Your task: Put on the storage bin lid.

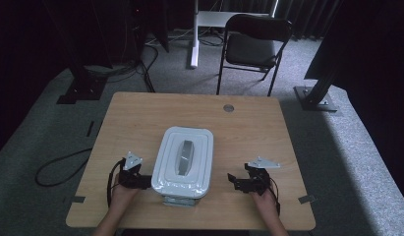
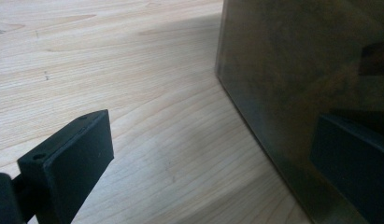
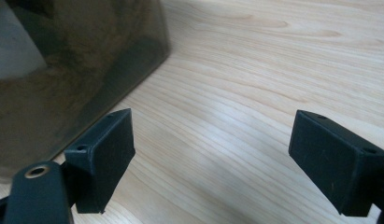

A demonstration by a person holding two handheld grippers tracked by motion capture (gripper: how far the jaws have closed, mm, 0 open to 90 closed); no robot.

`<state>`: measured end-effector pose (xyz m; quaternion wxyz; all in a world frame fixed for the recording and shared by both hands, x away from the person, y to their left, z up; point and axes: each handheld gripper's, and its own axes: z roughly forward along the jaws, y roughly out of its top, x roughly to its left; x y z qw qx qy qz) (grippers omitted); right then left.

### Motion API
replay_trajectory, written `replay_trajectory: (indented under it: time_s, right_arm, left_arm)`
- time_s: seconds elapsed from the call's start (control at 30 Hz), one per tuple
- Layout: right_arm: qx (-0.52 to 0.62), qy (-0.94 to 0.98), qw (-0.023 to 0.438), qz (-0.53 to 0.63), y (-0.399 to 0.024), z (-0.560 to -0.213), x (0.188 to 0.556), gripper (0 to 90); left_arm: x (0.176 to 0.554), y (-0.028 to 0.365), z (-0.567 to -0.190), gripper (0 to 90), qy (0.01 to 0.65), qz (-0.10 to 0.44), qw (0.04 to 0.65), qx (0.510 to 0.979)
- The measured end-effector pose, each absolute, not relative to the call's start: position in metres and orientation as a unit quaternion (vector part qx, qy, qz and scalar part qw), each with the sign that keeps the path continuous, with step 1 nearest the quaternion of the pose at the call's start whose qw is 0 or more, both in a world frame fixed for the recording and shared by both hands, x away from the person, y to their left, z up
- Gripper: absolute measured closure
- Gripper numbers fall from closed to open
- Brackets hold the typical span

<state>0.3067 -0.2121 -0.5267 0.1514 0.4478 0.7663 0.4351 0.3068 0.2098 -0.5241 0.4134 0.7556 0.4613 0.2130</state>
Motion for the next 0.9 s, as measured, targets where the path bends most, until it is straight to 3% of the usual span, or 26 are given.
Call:
replay_trajectory:
  time_s: [0.6, 0.9]
  right_arm:
    - [0.479, 0.747, 0.166, 0.429, -0.240, -0.532, 0.303, 13.6]
    - [0.502, 0.733, 0.202, 0.411, -0.260, -0.542, 0.298, 13.0]
  left_arm:
    - [0.307, 0.208, -0.526, 0.9, 0.450, 0.210, 0.412, 0.763]
    - [0.305, 0.225, -0.529, 1.0, 0.466, 0.214, 0.413, 0.753]
